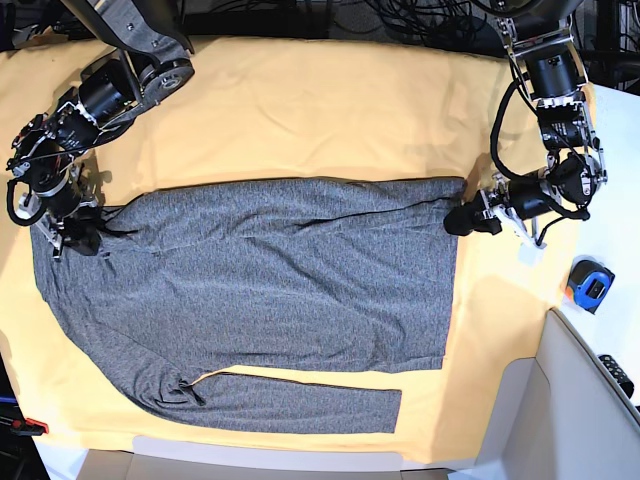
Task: Fold the T-shirt properly
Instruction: 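Drag the shirt's collar edge toward the robot with both grippers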
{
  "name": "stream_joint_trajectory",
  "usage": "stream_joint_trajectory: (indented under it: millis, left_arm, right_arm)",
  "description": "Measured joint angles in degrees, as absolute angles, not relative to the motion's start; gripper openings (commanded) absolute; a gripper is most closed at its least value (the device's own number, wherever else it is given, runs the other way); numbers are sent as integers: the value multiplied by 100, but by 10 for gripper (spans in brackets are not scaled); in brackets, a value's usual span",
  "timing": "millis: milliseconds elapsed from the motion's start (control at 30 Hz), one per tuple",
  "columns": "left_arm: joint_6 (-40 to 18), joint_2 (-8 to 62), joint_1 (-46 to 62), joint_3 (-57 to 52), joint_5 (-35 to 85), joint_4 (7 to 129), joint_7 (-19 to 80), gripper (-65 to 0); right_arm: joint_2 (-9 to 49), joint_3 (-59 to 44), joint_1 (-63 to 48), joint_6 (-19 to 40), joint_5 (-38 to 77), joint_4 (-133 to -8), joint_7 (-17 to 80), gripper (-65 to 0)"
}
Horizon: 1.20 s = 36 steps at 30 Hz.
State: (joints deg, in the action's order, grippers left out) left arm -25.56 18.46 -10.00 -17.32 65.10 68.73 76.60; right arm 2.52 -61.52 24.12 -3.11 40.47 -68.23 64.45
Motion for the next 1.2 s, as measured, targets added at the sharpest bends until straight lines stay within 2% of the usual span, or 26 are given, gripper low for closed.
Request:
stream_joint_trajectory:
  millis: [67,133,333,433,733,1067,1200]
  left_arm:
    - [-2556,1892,-996,-1730,6506,6873,7666,-429]
    - [-2556,1955,-1000,-1730,6506,6873,7664,-430]
    - [-2556,1953,-1017,-1730,6504,6875,7671,-431]
    - [-2556,1957,-1114,-1732,6508,6877,7662,-431]
    - [-2558,1953,-1111,-1732,6508,6893,7664,-431]
    - [-2556,1953,-1111,-1730,6508,6893,7660,-431]
    - [-2558,1951,-1109,-1730,6504,6893,7664,-431]
  right_arm:
    - [305,-6141,2364,-252,4147,-6823,6466,-271]
    - [392,-6141,2366,-268,4169,-6823,6484,-245]
    - [687,-6141,2351,-283,4058,-6823,6490,-244]
    - [840,-6141,2355,-318,4021,-6823,6807,-244]
    - [860,-6139,2329,-318,4497,-6860,7089,-242]
    - [847,-6147,1643,-281,5245,-8619,7116,-241]
    - [808,-6228,1334,-279,5369,-8801,7072,-243]
